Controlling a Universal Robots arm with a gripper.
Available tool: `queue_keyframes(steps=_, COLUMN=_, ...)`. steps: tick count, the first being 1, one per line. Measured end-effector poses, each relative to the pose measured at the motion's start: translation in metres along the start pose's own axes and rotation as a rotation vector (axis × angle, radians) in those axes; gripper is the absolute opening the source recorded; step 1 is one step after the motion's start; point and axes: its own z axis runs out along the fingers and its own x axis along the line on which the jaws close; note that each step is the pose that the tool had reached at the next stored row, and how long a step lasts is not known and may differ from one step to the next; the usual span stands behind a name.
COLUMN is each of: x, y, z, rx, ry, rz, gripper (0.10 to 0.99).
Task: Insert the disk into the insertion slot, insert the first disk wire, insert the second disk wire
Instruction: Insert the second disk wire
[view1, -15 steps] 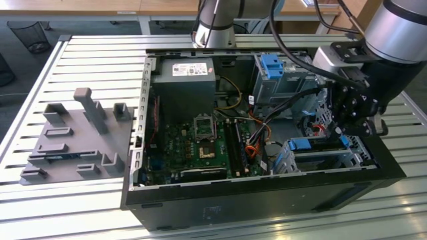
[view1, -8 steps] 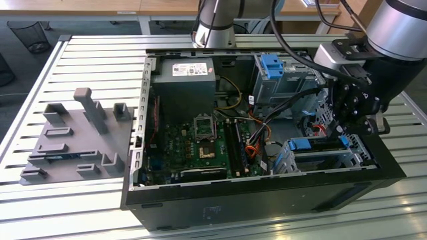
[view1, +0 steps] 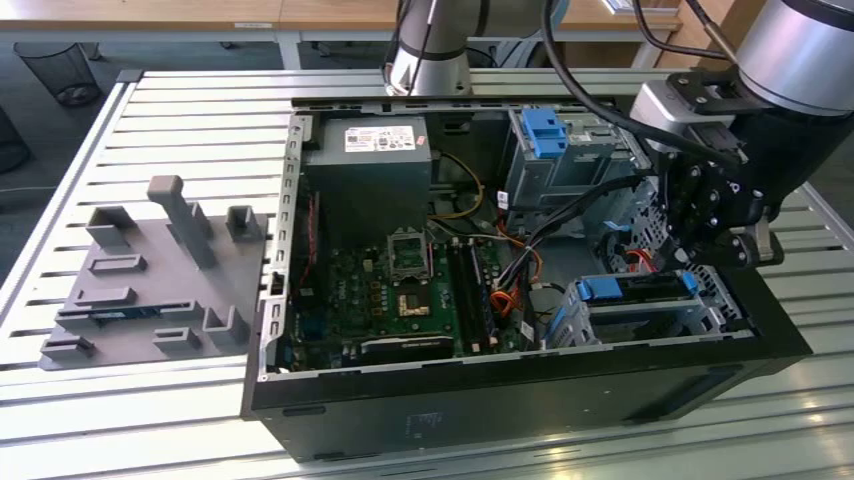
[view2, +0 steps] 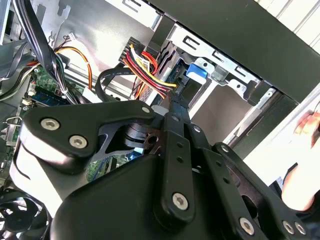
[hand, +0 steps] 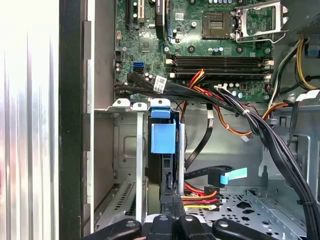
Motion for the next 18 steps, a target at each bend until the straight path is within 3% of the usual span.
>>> queue_keyframes(steps=11, x=0.0002, y=0.001, z=-0.0077, rx=0.0, ry=0.0002, rz=0.0, gripper=0.106)
queue_keyframes(steps=18, x=0.0004, y=0.0098, z=-0.0088, rx=0.001, ry=-0.0027, rz=0.0, gripper=0.106)
